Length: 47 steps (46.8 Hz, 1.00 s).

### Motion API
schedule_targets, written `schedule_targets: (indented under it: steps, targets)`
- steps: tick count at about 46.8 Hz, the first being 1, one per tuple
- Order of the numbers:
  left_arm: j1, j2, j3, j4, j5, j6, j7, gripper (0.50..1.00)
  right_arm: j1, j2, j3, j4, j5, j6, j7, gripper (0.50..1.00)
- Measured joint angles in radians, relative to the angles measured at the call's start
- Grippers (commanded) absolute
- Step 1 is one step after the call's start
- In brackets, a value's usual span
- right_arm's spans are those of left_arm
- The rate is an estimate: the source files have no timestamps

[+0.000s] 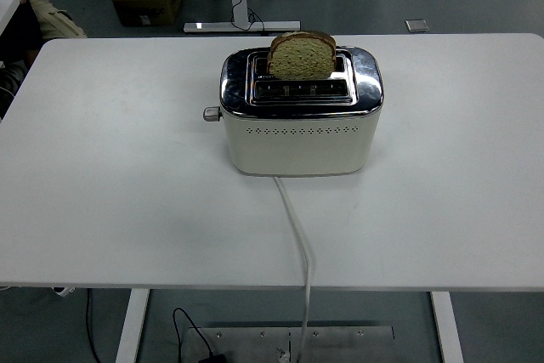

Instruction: Press down toaster

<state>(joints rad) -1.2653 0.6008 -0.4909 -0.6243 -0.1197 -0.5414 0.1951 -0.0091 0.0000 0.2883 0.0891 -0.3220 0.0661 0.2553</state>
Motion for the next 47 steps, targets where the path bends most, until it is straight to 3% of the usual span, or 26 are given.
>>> schedule_targets:
  steps: [14, 35, 47]
  targets:
    - [0.149, -0.007, -0.043, 0.030, -0.106, 0.001, -0.135, 1.000, -0.006, 0.000, 0.000, 0.000, 0.001, -0.001, -0.002, 0.998]
    - [0.319, -0.029, -0.158, 0.132, -0.190, 0.058, -0.141, 1.000, -0.022, 0.000, 0.002, 0.000, 0.001, 0.000, -0.002, 0.998]
    - [0.337, -0.049, -0.158, 0.132, -0.190, 0.069, -0.141, 1.000, -0.029, 0.000, 0.002, 0.001, 0.001, 0.002, -0.002, 0.998]
